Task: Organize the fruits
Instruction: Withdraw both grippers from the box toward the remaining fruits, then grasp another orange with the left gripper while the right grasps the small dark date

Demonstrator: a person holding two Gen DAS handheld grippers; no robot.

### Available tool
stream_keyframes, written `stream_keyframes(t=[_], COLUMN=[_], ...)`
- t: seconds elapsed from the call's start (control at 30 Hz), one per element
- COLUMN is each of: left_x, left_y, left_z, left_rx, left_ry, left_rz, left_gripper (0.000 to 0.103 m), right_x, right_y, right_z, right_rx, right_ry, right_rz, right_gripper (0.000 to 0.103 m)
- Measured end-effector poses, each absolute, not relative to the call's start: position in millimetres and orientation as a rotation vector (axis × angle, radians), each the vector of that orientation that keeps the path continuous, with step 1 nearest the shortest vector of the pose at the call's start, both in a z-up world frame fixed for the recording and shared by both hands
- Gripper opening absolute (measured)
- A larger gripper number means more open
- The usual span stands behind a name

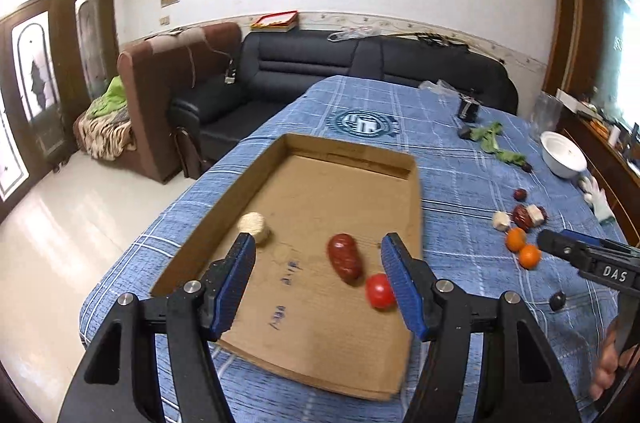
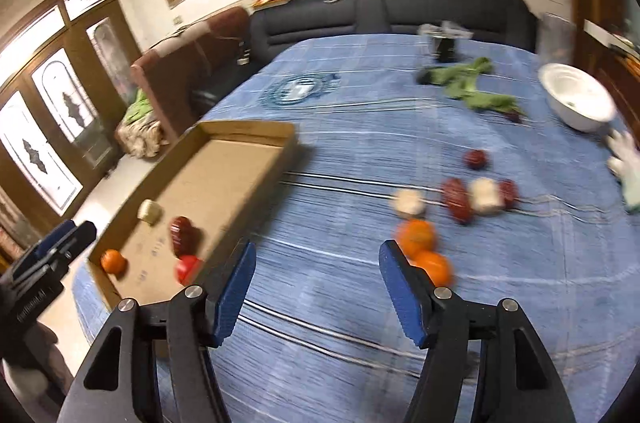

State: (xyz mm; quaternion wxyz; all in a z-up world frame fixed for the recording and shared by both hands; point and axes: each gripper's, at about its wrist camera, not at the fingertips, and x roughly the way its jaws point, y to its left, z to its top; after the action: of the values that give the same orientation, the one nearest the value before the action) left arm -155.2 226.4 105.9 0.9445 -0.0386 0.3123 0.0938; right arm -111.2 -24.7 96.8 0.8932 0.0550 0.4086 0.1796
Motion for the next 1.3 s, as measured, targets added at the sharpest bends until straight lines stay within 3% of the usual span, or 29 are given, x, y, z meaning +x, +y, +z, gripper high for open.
stream_keyframes(t=[0.47, 0.83, 0.9, 1.07, 1.3], left_x=[-134.9, -77.6, -66.7, -38.8, -17.3], left_y=[169.1, 111.7, 99.1, 63.2, 32.0], left_z=[85.0, 49.3, 45.4, 30.3, 11.6], left_rx=[-0.038, -0.123, -0.131, -0.131, -0.096], left_ry=[0.723, 0.86, 0.876, 0.914, 0.957], left_rz=[0.022, -0.194, -0.223, -0.306, -0.33], left_gripper=[0.071, 0.071, 0.071, 0.071, 0.066], right_x=[-137.6, -130.4, -129.2, -130.7, -133.8], right_y=[-145.9, -112.4, -104.0, -93.1, -95.3], right_z=[62.8, 31.8, 31.4, 30.7, 30.5], right_rx=[0.216, 0.152, 0.108, 0.028, 0.013], right_ry=[0.897, 0.982, 0.972, 0.966, 0.963], right_rz=[0.19, 0.34, 0.338, 0.345, 0.373], right_gripper=[0.07, 0.07, 0.065, 0.037, 0.035])
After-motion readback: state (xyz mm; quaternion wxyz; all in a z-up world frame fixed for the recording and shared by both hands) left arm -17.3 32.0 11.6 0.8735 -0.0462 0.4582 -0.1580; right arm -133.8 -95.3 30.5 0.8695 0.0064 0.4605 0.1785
